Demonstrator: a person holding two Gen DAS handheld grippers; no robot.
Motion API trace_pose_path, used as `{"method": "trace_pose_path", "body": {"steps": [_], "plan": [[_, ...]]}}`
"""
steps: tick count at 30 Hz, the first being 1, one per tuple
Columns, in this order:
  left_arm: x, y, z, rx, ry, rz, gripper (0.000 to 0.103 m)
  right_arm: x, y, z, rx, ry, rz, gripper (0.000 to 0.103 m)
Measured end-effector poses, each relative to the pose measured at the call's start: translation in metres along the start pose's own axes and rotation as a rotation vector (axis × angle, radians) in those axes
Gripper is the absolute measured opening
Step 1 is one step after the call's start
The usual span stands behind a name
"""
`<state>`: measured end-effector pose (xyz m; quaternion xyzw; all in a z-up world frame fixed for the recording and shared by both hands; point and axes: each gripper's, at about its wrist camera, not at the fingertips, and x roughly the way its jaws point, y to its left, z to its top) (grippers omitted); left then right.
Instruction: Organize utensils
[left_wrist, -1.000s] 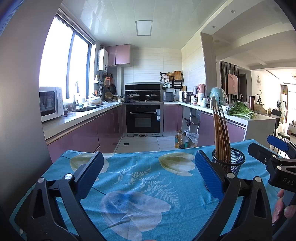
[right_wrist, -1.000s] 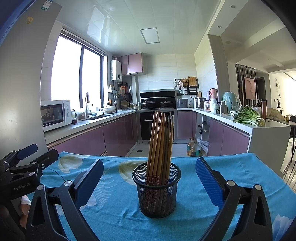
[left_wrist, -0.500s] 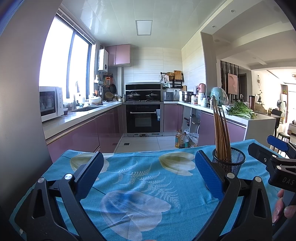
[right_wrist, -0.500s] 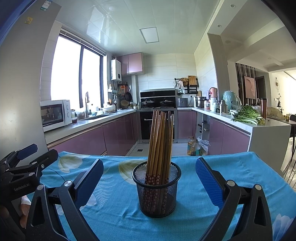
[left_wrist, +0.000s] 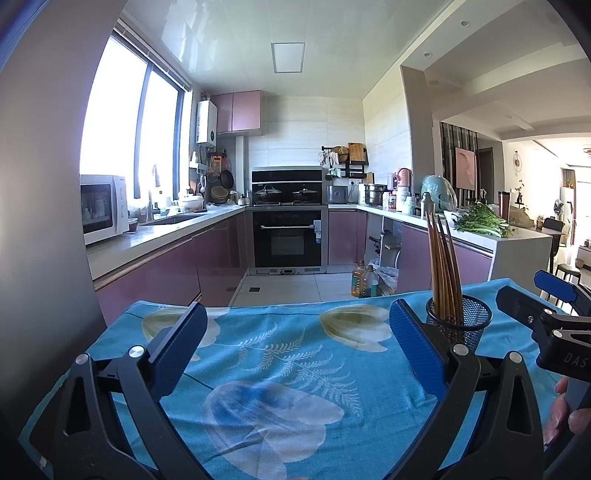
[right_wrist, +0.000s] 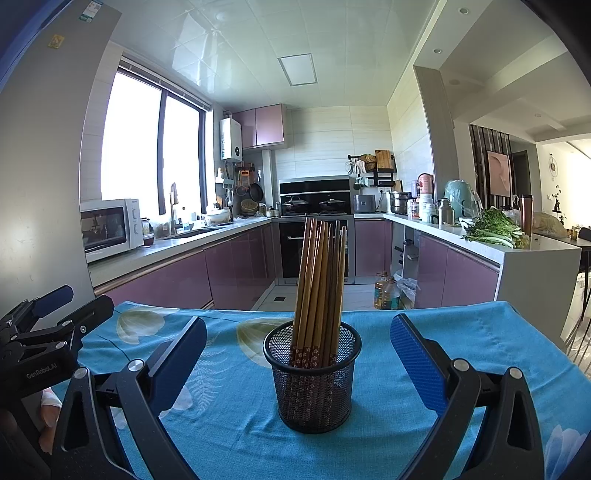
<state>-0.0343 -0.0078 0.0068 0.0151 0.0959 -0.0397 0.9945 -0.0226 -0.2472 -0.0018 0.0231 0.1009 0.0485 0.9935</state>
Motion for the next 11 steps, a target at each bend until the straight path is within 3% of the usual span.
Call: {"method": "trace_pose_path", "body": {"steps": [7, 11], "plan": [[0.007, 0.003, 0.000, -0.001, 0.055, -0.003, 0.097, 0.002, -0.009, -0.002, -0.011, 0.033, -0.020, 0.096], [0.025, 0.013, -0.005, 0.002, 0.143, -0.008, 0.097, 0.020, -0.039, -0.009, -0.021, 0.160, -0.083, 0.096]]}}
